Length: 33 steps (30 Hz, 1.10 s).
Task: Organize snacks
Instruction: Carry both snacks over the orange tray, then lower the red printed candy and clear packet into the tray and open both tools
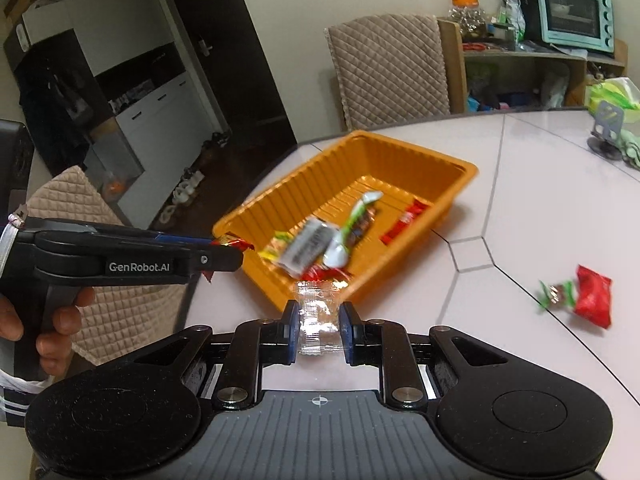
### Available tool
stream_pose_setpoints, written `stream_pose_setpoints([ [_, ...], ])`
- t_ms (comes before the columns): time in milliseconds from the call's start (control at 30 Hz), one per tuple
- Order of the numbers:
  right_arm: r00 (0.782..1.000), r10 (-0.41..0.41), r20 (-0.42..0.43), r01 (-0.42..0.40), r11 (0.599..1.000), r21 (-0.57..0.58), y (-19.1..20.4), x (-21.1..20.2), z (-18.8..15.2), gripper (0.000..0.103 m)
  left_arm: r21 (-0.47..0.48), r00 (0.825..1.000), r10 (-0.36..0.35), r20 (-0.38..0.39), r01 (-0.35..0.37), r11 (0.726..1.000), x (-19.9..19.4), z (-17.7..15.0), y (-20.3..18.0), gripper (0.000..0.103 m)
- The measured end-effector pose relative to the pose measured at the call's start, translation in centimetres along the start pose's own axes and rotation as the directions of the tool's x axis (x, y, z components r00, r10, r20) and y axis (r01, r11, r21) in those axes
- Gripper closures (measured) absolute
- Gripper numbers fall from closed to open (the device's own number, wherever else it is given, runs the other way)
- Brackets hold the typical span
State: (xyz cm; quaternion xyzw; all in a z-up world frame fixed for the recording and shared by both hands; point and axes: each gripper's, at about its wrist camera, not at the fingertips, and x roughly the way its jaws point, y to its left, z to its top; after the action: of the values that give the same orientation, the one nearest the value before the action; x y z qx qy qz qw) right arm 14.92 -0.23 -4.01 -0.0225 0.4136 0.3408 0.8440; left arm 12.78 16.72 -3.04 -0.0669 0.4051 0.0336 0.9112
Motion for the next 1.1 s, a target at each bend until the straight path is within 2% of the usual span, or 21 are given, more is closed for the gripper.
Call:
stream_pose_setpoints([
  [367,0.999,-0.045,0.020,0.044,0.998,0.049,1.1,5.3,3.9,0.081,0.038,1.000,-0.010,0.015,0.009,0.999,2.6,3.6,3.3,0.074],
  [567,0.996,-0.082,0.023,0.080,0.994,0.074,-0.1,7.4,5.6,0.081,0.073,1.000,-0.023,0.018,0.022,0.997,5.1,6.2,3.8,0.074],
  [900,0.989,-0.144,0.022,0.141,0.985,0.102,-3.1,10.9,8.7,0.081,0.094,0.998,-0.050,-0.026,0.052,0.994,10.5,9.8,4.0,0.074],
  [1100,0.986,-0.168,0.020,0.165,0.980,0.112,-5.1,12.8,10.1,0.081,0.114,0.998,-0.043,-0.045,0.048,0.992,13.3,11.2,3.8,0.074],
])
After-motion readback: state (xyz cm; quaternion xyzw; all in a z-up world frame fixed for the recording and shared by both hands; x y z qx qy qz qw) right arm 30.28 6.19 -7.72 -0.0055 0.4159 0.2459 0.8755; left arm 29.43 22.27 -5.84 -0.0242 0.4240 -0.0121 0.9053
